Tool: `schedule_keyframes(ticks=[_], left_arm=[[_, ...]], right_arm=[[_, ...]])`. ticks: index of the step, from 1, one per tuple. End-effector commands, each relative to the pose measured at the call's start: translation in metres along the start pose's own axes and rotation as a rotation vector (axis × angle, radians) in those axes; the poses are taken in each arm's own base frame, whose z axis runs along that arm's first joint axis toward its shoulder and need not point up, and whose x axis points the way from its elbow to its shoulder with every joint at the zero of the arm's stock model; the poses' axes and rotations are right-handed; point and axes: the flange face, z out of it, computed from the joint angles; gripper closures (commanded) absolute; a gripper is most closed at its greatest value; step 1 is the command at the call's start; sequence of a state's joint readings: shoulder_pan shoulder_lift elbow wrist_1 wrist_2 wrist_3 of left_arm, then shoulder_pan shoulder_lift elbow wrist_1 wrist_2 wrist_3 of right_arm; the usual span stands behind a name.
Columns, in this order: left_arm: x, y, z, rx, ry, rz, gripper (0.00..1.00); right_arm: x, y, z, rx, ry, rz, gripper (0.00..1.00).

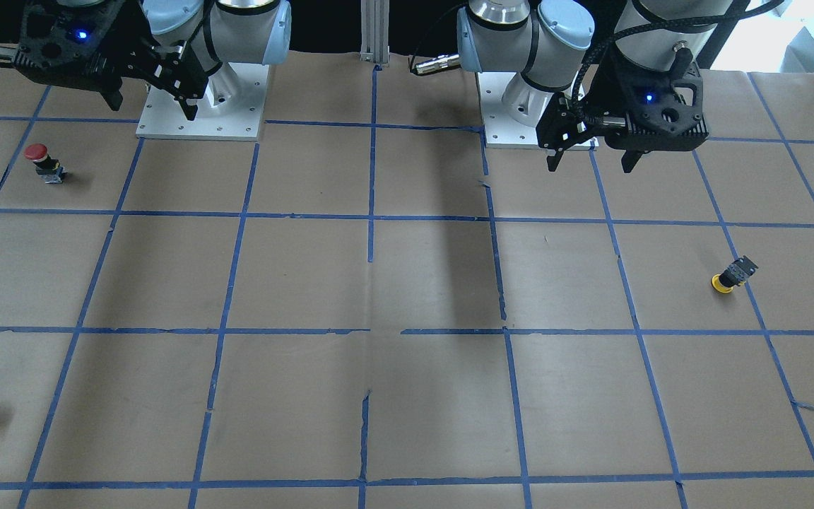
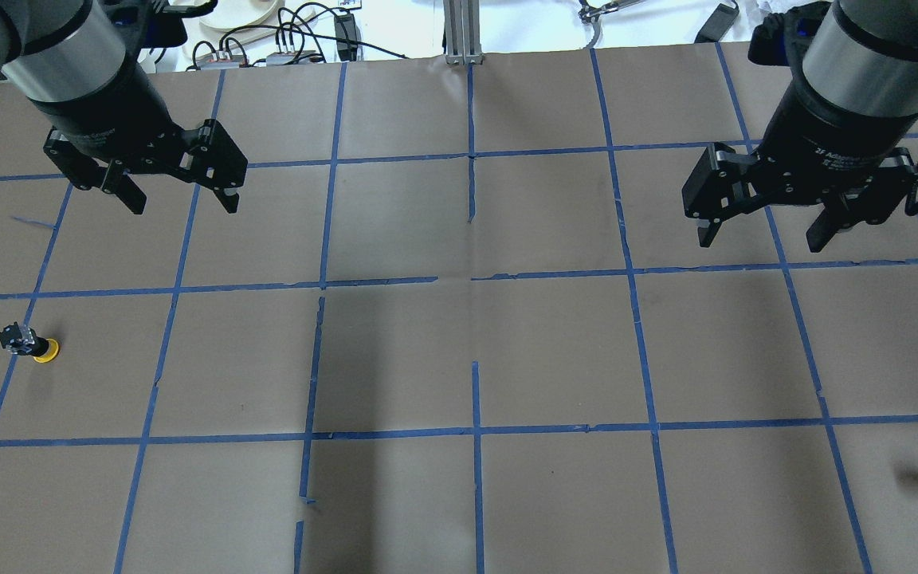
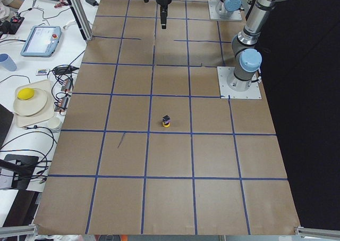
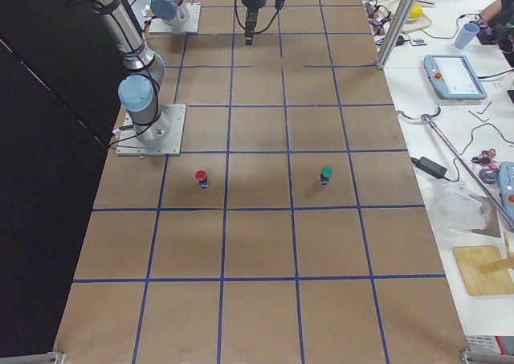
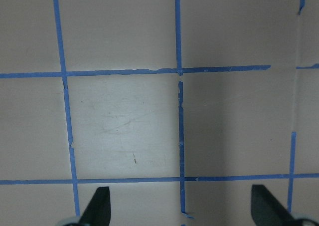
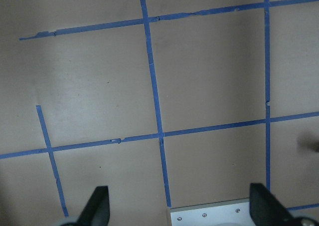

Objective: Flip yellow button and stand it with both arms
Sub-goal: 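Move the left gripper down toward the yellow button lying on its side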

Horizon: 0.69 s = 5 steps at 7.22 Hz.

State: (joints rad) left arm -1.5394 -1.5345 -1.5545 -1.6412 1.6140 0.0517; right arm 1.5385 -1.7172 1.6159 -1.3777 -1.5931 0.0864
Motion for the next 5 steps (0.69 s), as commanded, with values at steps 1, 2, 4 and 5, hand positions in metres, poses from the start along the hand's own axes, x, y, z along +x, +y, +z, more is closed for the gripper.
schedule_keyframes(ticks=[1, 2, 4, 5], left_arm=[[0.001, 0.0, 0.005, -0.013, -0.013, 0.012, 0.0], [-0.003, -0.001, 0.013, -0.032, -0.011, 0.029, 0.02], [-0.055, -0.002, 0.039, -0.079, -0.01, 0.241, 0.05], [-0.112, -0.004, 0.055, -0.085, -0.018, 0.254, 0.06]], right_arm=[[0.0, 0.0, 0.001, 0.002, 0.004, -0.001, 0.0], [0.0, 0.002, -0.001, 0.007, 0.002, 0.001, 0.0], [0.0, 0.002, 0.0, 0.006, 0.002, 0.0, 0.0], [0.0, 0.002, -0.001, 0.007, 0.0, 0.0, 0.0]])
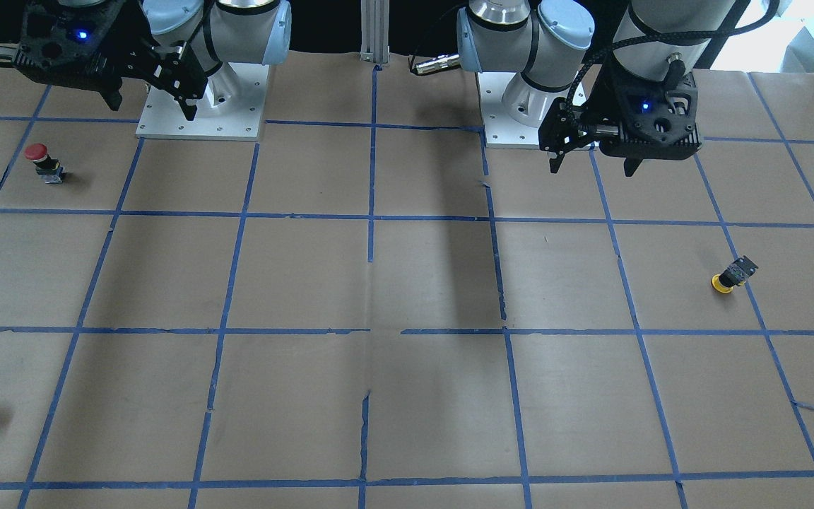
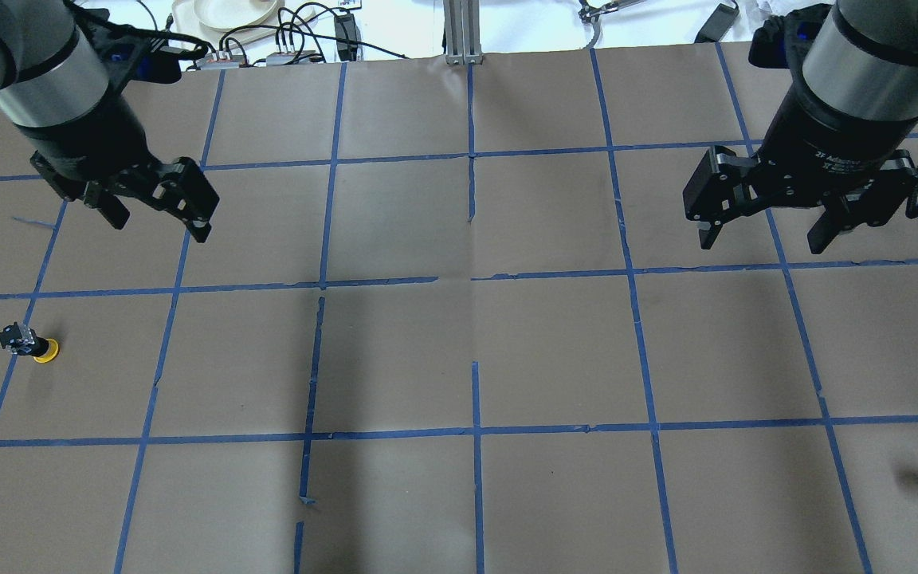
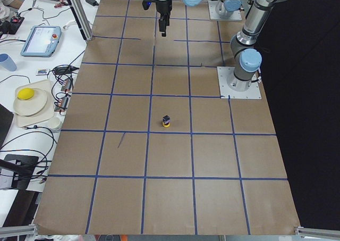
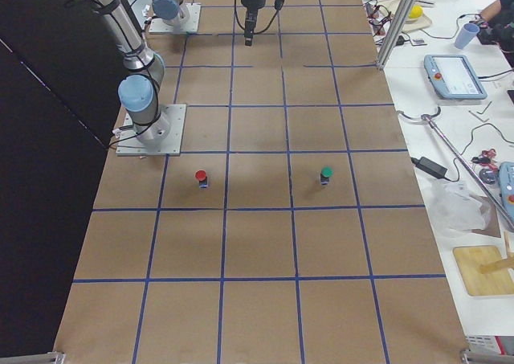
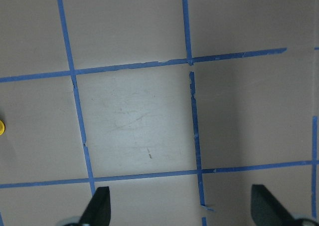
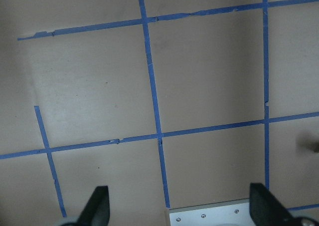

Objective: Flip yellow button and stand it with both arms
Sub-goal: 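Move the left gripper down toward the yellow button lying on its side, then close the left gripper on the black base of the yellow button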

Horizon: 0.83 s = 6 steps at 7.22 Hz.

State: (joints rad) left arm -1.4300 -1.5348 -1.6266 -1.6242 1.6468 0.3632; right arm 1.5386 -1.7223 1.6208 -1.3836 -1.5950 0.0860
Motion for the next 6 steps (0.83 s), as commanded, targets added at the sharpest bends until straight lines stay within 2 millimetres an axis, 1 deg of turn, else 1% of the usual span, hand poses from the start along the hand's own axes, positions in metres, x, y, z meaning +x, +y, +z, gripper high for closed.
schedule_keyframes(ticks=[1, 2, 3, 4, 5, 6], left_arm=[[-0.101, 0.025, 0.04, -0.04, 0.021, 0.094, 0.06], [-0.144, 0.034, 0.053, -0.008, 0.011, 0.143, 0.04], [-0.179, 0.051, 0.066, -0.015, 0.04, 0.157, 0.01], [-0.205, 0.067, 0.078, -0.017, 0.054, 0.257, 0.02], [-0.233, 0.079, 0.101, -0.006, 0.081, 0.285, 0.02], [-0.271, 0.088, 0.14, 0.036, 0.117, 0.333, 0.01]], right_arm=[[0.0, 0.0, 0.0, -0.002, 0.0, 0.0, 0.0], [0.0, 0.0, 0.0, -0.002, 0.0, 0.001, 0.0], [0.0, 0.0, 0.0, -0.002, 0.0, 0.0, 0.0], [0.0, 0.0, -0.001, 0.002, 0.002, 0.0, 0.0], [0.0, 0.0, -0.001, 0.003, 0.002, 0.0, 0.0], [0.0, 0.0, -0.001, 0.003, 0.003, -0.002, 0.0]])
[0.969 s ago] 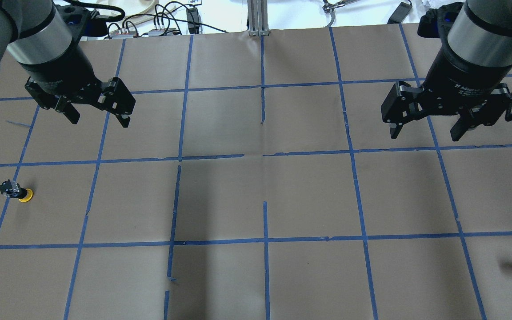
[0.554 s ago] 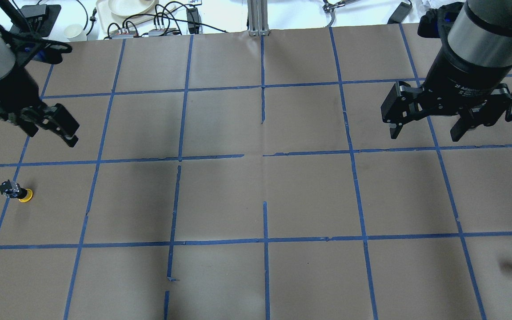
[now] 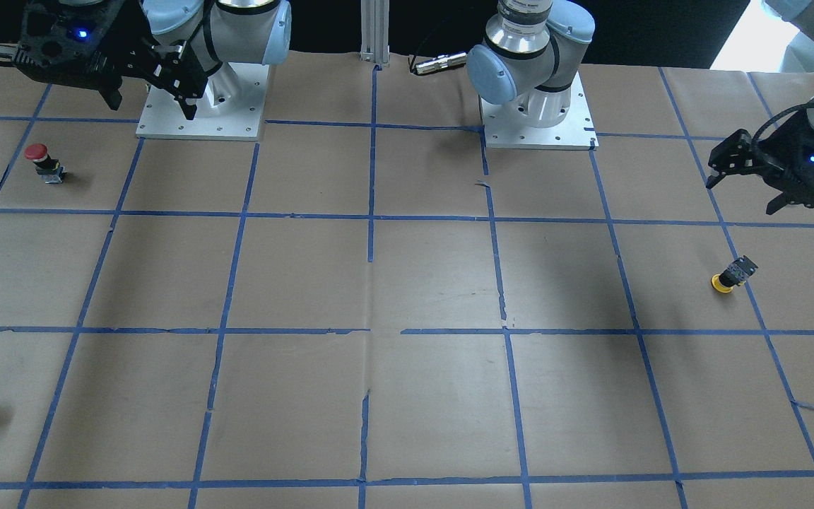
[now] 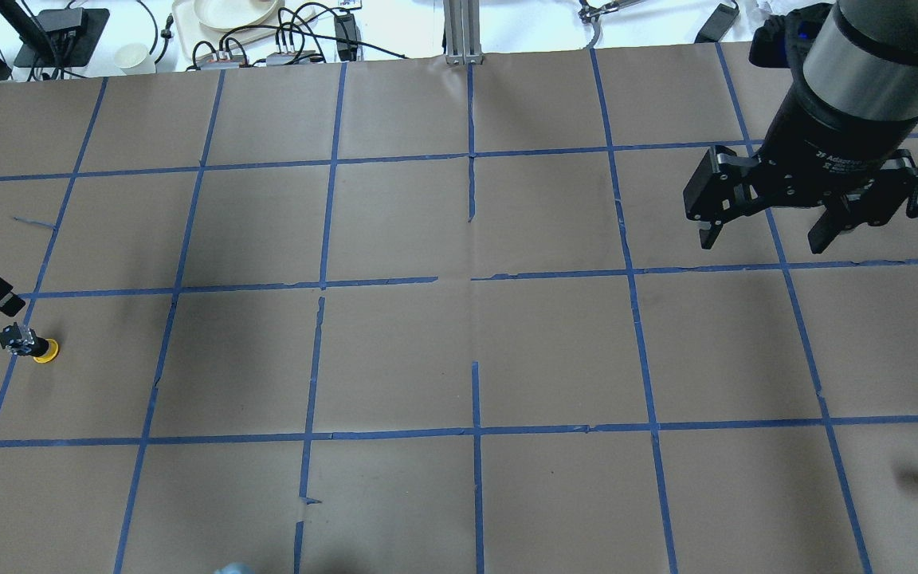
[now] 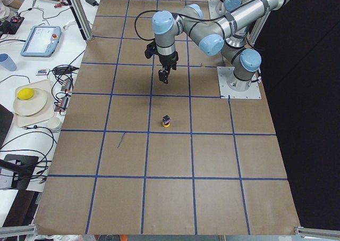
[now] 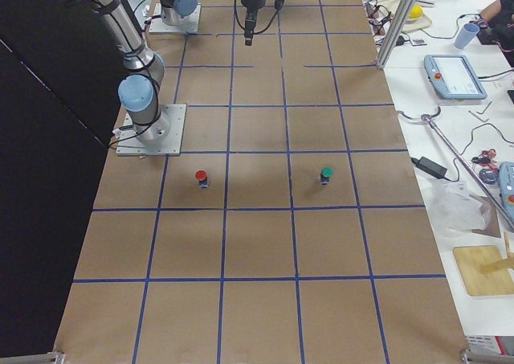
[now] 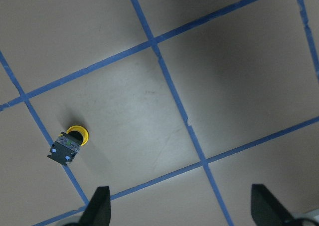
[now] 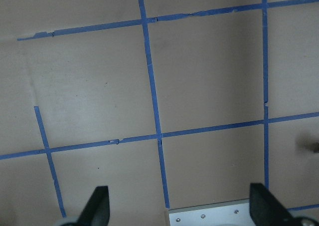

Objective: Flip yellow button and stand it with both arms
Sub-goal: 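Close the left gripper on the black base of the yellow button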

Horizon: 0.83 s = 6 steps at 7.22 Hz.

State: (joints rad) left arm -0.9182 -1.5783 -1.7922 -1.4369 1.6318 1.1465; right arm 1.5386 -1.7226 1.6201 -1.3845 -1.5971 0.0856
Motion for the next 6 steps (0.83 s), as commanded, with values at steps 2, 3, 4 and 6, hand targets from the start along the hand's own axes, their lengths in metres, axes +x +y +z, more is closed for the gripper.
schedule_keyframes(ticks=[2, 3, 4, 6], left_arm=[[-0.095, 0.04, 0.085, 0.087, -0.037, 0.268, 0.01], [-0.104, 0.044, 0.101, 0.087, -0.021, 0.307, 0.01], [-0.11, 0.041, 0.11, 0.097, -0.047, 0.328, 0.01], [-0.109, 0.035, 0.15, 0.113, -0.035, 0.382, 0.01]], right_arm=[[0.0, 0.0, 0.0, 0.001, 0.0, 0.002, 0.0], [0.0, 0.0, 0.001, 0.0, 0.001, 0.0, 0.0], [0.0, 0.0, 0.001, 0.0, 0.001, 0.002, 0.0], [0.0, 0.003, 0.006, -0.013, 0.002, 0.003, 0.0]])
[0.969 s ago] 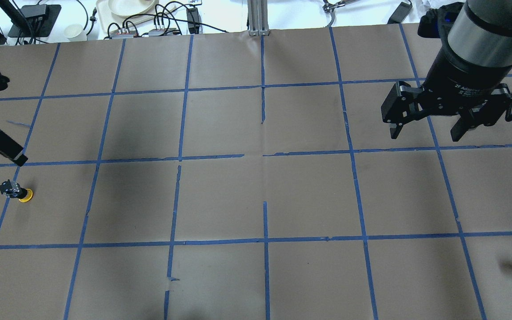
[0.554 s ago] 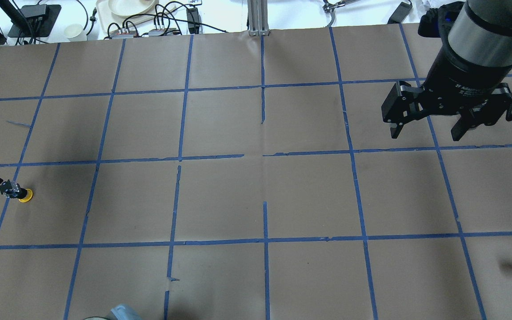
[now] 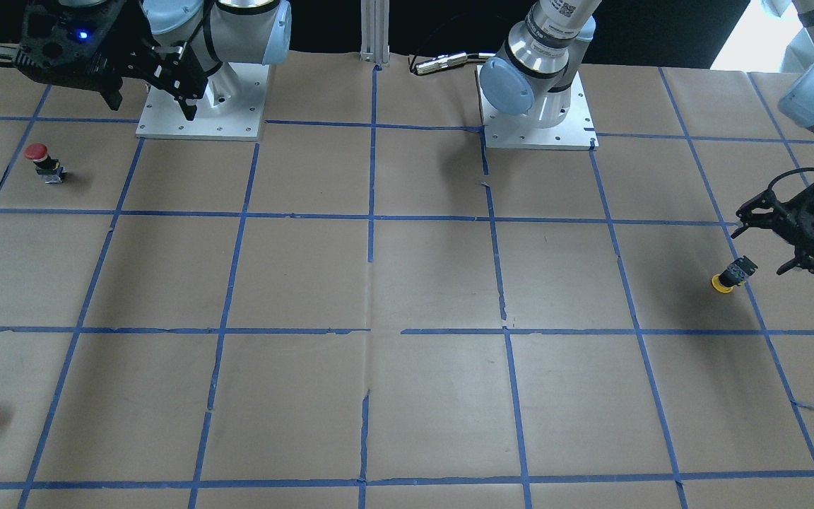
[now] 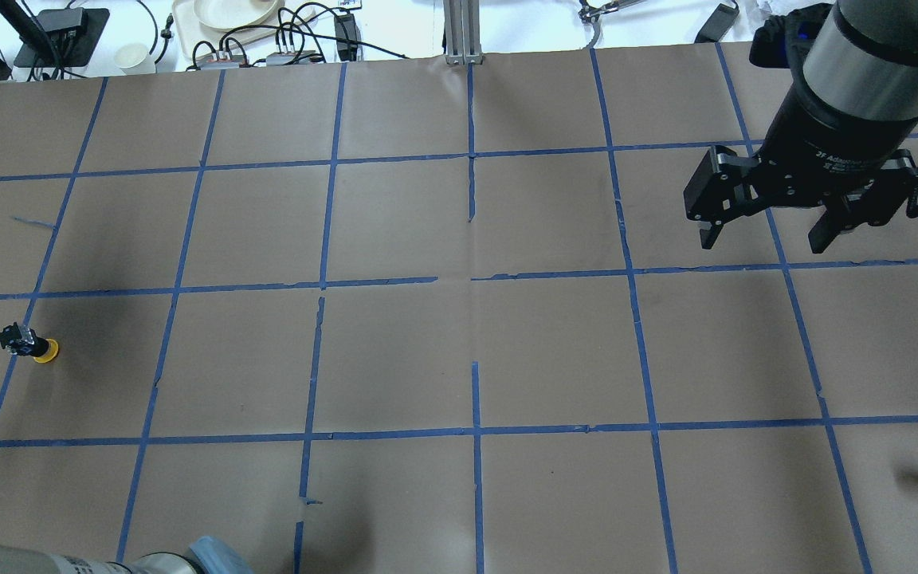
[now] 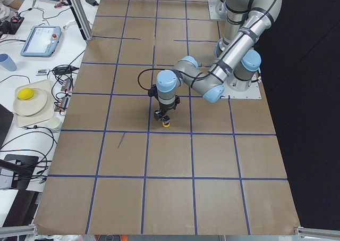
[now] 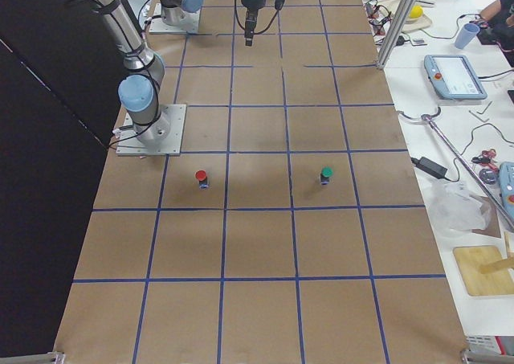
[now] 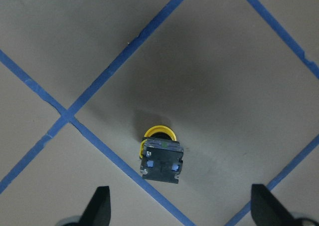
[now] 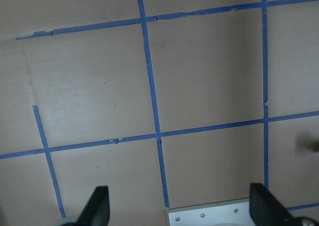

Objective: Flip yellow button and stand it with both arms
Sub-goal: 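Close the left gripper on the black base of the yellow button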

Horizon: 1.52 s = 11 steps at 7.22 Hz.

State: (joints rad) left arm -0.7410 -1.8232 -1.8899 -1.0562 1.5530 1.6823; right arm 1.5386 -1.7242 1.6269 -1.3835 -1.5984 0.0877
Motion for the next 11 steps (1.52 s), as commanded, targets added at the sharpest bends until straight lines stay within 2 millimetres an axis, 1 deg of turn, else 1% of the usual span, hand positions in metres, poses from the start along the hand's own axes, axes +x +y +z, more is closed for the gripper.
schedule_keyframes(ticks=[1, 3, 4, 5, 6, 8, 9, 10, 11], left_arm=[[-0.002, -0.001, 0.024, 0.014, -0.019, 0.033, 0.01], [-0.003, 0.001, 0.032, 0.017, -0.006, 0.08, 0.02], [-0.003, 0.0, 0.034, 0.025, -0.001, 0.083, 0.04], [-0.004, 0.0, 0.036, 0.027, 0.0, 0.098, 0.18], [-0.006, 0.0, 0.039, 0.026, -0.009, 0.106, 0.26], [-0.009, 0.001, 0.041, 0.024, -0.02, 0.114, 0.77], [-0.009, 0.001, 0.04, 0.025, -0.023, 0.118, 0.83], [-0.01, -0.004, 0.027, 0.025, -0.045, 0.144, 0.94], [-0.007, -0.017, 0.021, 0.091, -0.054, 0.142, 0.97]], right_arm=[[0.0, 0.004, 0.005, -0.005, 0.002, 0.0, 0.0], [0.001, 0.006, 0.006, -0.004, 0.0, 0.013, 0.0], [0.001, 0.006, 0.006, -0.002, -0.001, 0.01, 0.0], [0.001, 0.006, 0.006, -0.002, 0.0, 0.001, 0.0], [0.001, 0.005, 0.004, 0.001, 0.0, 0.0, 0.0], [0.001, 0.008, 0.0, 0.013, -0.001, 0.002, 0.0], [0.001, 0.007, 0.001, 0.012, -0.001, 0.002, 0.0], [0.002, 0.008, 0.003, 0.004, -0.001, 0.003, 0.0], [0.002, 0.009, 0.004, -0.005, 0.0, 0.004, 0.0]])
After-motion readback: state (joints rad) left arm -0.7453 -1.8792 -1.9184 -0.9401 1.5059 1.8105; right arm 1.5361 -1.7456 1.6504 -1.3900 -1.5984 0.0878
